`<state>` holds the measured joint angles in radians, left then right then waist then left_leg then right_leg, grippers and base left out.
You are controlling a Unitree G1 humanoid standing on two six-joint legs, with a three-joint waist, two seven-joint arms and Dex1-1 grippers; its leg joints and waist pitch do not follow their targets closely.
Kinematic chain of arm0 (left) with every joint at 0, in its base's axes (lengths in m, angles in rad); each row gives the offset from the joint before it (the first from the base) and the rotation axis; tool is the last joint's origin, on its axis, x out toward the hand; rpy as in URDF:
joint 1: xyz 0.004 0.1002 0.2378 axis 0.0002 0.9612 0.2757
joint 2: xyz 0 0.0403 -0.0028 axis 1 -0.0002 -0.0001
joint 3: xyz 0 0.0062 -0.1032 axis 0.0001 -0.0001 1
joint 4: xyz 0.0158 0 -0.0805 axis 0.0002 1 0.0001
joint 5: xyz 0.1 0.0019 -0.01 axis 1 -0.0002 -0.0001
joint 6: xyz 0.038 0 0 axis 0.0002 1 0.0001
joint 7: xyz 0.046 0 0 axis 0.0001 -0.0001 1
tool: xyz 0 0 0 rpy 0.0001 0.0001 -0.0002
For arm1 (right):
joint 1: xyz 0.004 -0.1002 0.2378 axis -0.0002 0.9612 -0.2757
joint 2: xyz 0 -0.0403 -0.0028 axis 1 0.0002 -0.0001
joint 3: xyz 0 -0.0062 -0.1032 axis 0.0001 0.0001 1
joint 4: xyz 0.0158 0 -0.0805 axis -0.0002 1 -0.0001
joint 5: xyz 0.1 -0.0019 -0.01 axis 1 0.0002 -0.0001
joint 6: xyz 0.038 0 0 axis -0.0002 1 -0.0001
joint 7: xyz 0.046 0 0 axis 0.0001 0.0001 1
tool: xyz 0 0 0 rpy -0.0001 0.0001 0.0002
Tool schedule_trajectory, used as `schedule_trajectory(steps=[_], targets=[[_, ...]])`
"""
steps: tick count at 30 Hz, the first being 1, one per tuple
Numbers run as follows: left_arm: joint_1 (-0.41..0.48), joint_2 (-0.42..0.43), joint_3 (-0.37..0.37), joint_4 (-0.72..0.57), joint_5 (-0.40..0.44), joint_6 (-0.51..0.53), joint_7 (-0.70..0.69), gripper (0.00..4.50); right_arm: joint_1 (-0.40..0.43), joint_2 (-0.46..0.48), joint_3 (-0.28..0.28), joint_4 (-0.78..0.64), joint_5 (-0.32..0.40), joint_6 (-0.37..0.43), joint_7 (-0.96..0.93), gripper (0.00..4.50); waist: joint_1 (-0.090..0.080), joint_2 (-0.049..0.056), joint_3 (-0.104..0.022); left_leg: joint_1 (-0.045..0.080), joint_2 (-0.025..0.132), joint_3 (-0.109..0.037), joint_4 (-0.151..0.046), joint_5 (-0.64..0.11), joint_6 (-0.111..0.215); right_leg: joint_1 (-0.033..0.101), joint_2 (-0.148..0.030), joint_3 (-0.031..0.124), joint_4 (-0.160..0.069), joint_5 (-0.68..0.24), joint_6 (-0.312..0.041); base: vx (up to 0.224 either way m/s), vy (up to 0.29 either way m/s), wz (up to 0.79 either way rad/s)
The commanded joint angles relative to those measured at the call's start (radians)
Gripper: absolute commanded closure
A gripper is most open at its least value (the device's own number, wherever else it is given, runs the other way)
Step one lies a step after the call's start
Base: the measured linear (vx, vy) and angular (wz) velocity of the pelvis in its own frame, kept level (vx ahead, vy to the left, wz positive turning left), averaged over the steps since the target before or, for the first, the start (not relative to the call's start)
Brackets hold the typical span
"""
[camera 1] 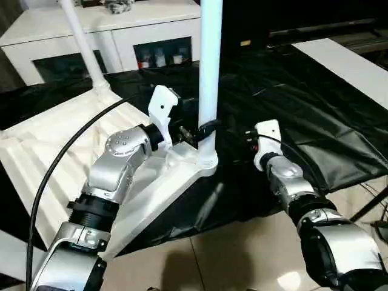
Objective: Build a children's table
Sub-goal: Rotate table base
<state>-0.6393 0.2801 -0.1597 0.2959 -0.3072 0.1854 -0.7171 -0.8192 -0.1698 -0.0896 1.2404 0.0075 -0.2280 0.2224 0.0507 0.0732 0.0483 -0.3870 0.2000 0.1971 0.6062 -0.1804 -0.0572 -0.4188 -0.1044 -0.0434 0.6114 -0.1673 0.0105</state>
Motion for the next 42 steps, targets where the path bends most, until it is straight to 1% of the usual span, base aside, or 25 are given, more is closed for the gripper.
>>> schedule_trajectory(steps=[1,3,4,5,7,9,11,12,13,14,15,17,19,20,21,22,24,25,27,28,31,33,36,37,42], targets=[[0.005,0.051,-0.035,-0.052,0.028,0.068,-0.02,0.05,0.011,-0.02,-0.006,-0.048,0.01,-0.012,0.043,0.79,0.005,0.002,-0.075,0.022,0.015,-0.005,-0.069,-0.259,0.047,0.054,-0.02,0.01,-0.053,-0.121,-0.295,0.0,0.0,0.0],[0.034,0.089,-0.051,-0.125,0.021,0.209,-0.01,0.05,0.022,-0.037,0.01,-0.084,0.006,-0.009,0.107,0.79,0.005,0.001,-0.075,0.02,0.015,-0.006,-0.07,-0.258,0.042,0.056,-0.02,0.011,-0.052,-0.123,-0.291,0.0,0.0,0.0],[0.063,0.114,-0.067,-0.18,0.015,0.283,-0.012,0.05,0.036,-0.052,0.032,-0.115,-0.003,0.0,0.155,0.79,0.007,-0.004,-0.076,0.021,0.017,-0.006,-0.068,-0.245,0.043,0.058,-0.021,0.011,-0.049,-0.113,-0.292,0.0,0.0,0.0],[0.095,0.139,-0.085,-0.236,0.012,0.345,-0.02,0.05,0.052,-0.069,0.056,-0.149,-0.013,0.012,0.205,0.79,0.007,-0.003,-0.075,0.019,0.015,-0.006,-0.067,-0.23,0.051,0.057,-0.02,0.012,-0.051,-0.109,-0.289,0.0,0.0,0.0],[0.144,0.17,-0.11,-0.3,0.023,0.393,-0.027,0.05,0.081,-0.102,0.1,-0.203,-0.038,0.041,0.271,0.79,0.008,-0.003,-0.075,0.018,0.015,-0.005,-0.066,-0.212,0.061,0.056,-0.018,0.011,-0.054,-0.122,-0.287,0.0,0.0,0.0],[0.175,0.184,-0.12,-0.331,0.046,0.416,-0.012,0.05,0.112,-0.134,0.131,-0.259,-0.053,0.08,0.336,0.79,0.008,-0.011,-0.07,0.016,0.014,-0.004,-0.068,-0.219,0.063,0.056,-0.014,0.012,-0.059,-0.147,-0.277,0.0,0.0,0.0],[0.197,0.21,-0.144,-0.356,0.083,0.48,0.015,0.05,0.168,-0.179,0.169,-0.372,-0.057,0.136,0.439,0.79,0.009,-0.006,-0.067,0.019,0.014,-0.004,-0.07,-0.254,0.052,0.053,-0.012,0.013,-0.064,-0.201,-0.257,0.0,0.0,0.0],[0.218,0.22,-0.139,-0.383,0.072,0.527,0.033,0.05,0.226,-0.222,0.2,-0.491,-0.048,0.186,0.527,0.79,0.013,-0.006,-0.068,0.021,0.015,-0.005,-0.071,-0.262,0.048,0.052,-0.014,0.014,-0.066,-0.214,-0.25,0.0,0.0,0.0],[0.227,0.218,-0.126,-0.396,0.058,0.545,0.045,0.05,0.252,-0.243,0.213,-0.546,-0.043,0.207,0.562,0.79,0.013,-0.009,-0.064,0.019,0.015,-0.007,-0.075,-0.281,0.04,0.052,-0.014,0.015,-0.07,-0.245,-0.229,0.0,0.0,0.0],[0.23,0.214,-0.115,-0.402,0.051,0.559,0.056,0.05,0.265,-0.254,0.219,-0.576,-0.039,0.221,0.581,0.79,0.013,-0.006,-0.063,0.019,0.014,-0.008,-0.077,-0.291,0.036,0.053,-0.012,0.015,-0.07,-0.256,-0.226,0.0,0.0,0.0],[0.233,0.209,-0.104,-0.409,0.045,0.577,0.07,0.05,0.279,-0.266,0.225,-0.608,-0.034,0.235,0.599,0.79,0.012,-0.009,-0.063,0.019,0.014,-0.009,-0.077,-0.294,0.031,0.051,-0.013,0.016,-0.073,-0.266,-0.22,0.0,0.0,0.0],[0.238,0.231,-0.098,-0.429,0.077,0.637,0.107,0.05,0.318,-0.301,0.242,-0.713,-0.022,0.276,0.635,0.79,0.01,-0.005,-0.063,0.02,0.013,-0.011,-0.077,-0.306,0.026,0.048,-0.015,0.016,-0.076,-0.293,-0.212,0.0,0.0,0.0],[0.241,0.237,-0.093,-0.44,0.086,0.656,0.114,0.05,0.328,-0.308,0.243,-0.751,-0.017,0.299,0.642,0.79,0.003,-0.005,-0.061,0.014,0.01,-0.014,-0.079,-0.307,0.023,0.051,-0.015,0.014,-0.078,-0.315,-0.198,0.0,0.0,0.0],[0.245,0.24,-0.09,-0.452,0.089,0.672,0.116,0.05,0.337,-0.311,0.242,-0.783,-0.013,0.323,0.647,0.79,0.002,-0.007,-0.062,0.016,0.01,-0.014,-0.078,-0.309,0.023,0.05,-0.015,0.014,-0.08,-0.318,-0.195,0.0,0.0,0.0],[0.247,0.243,-0.087,-0.459,0.091,0.682,0.117,0.05,0.343,-0.313,0.242,-0.805,-0.01,0.34,0.65,0.79,0.001,-0.008,-0.062,0.018,0.011,-0.014,-0.078,-0.308,0.024,0.049,-0.015,0.016,-0.081,-0.316,-0.194,0.0,0.0,0.0],[0.258,0.248,-0.077,-0.49,0.081,0.723,0.121,0.05,0.366,-0.32,0.243,-0.889,-0.003,0.408,0.664,0.79,-0.001,-0.007,-0.061,0.016,0.01,-0.014,-0.077,-0.302,0.026,0.048,-0.013,0.017,-0.08,-0.312,-0.196,0.0,0.0,0.0],[0.273,0.249,-0.067,-0.519,0.049,0.758,0.112,0.05,0.38,-0.324,0.249,-0.94,0.003,0.45,0.679,0.79,0.001,-0.008,-0.064,0.013,0.011,-0.015,-0.078,-0.273,0.031,0.051,-0.014,0.017,-0.076,-0.281,-0.199,0.0,0.0,0.0],[0.287,0.253,-0.063,-0.542,0.031,0.784,0.108,0.05,0.384,-0.324,0.257,-0.967,0.008,0.472,0.691,0.79,0.001,-0.012,-0.066,0.014,0.012,-0.015,-0.076,-0.259,0.034,0.05,-0.012,0.017,-0.073,-0.255,-0.21,0.0,0.0,0.0],[0.298,0.258,-0.067,-0.553,0.03,0.801,0.112,0.05,0.385,-0.322,0.266,-0.982,0.01,0.482,0.699,0.79,0.003,-0.009,-0.066,0.015,0.011,-0.013,-0.075,-0.245,0.041,0.047,-0.013,0.017,-0.073,-0.238,-0.221,0.0,0.0,0.0],[0.303,0.257,-0.061,-0.56,0.029,0.818,0.12,0.05,0.384,-0.319,0.272,-0.995,0.013,0.492,0.702,0.79,0.004,-0.011,-0.066,0.015,0.012,-0.013,-0.074,-0.242,0.042,0.048,-0.013,0.017,-0.073,-0.237,-0.224,0.0,0.0,0.0],[0.321,0.252,-0.042,-0.583,0.024,0.863,0.139,0.05,0.391,-0.314,0.292,-1.067,0.065,0.54,0.754,0.79,0.009,-0.011,-0.063,0.017,0.012,-0.013,-0.076,-0.258,0.039,0.046,-0.013,0.018,-0.075,-0.258,-0.217,0.0,0.0,0.0],[0.33,0.252,-0.042,-0.59,0.022,0.878,0.139,0.05,0.397,-0.322,0.307,-1.094,0.06,0.558,0.772,0.79,0.012,-0.01,-0.062,0.018,0.013,-0.014,-0.078,-0.267,0.033,0.045,-0.014,0.018,-0.076,-0.278,-0.207,0.0,0.0,0.0],[0.337,0.259,-0.062,-0.556,0.071,0.846,0.167,0.05,0.397,-0.322,0.322,-1.105,0.039,0.564,0.773,0.79,0.013,-0.015,-0.061,0.018,0.013,-0.015,-0.079,-0.278,0.023,0.044,-0.016,0.02,-0.081,-0.313,-0.185,0.0,0.0,0.0],[0.339,0.261,-0.067,-0.543,0.083,0.836,0.179,0.05,0.396,-0.318,0.324,-1.109,0.04,0.571,0.77,0.79,0.014,-0.013,-0.062,0.018,0.012,-0.016,-0.079,-0.278,0.019,0.042,-0.015,0.02,-0.081,-0.318,-0.18,0.0,0.0,0.0],[0.356,0.251,-0.091,-0.505,0.095,0.819,0.192,0.05,0.401,-0.312,0.335,-1.135,0.044,0.6,0.772,0.79,0.015,-0.013,-0.064,0.017,0.011,-0.017,-0.078,-0.265,0.015,0.044,-0.015,0.021,-0.077,-0.289,-0.175,0.0,0.0,0.0]])
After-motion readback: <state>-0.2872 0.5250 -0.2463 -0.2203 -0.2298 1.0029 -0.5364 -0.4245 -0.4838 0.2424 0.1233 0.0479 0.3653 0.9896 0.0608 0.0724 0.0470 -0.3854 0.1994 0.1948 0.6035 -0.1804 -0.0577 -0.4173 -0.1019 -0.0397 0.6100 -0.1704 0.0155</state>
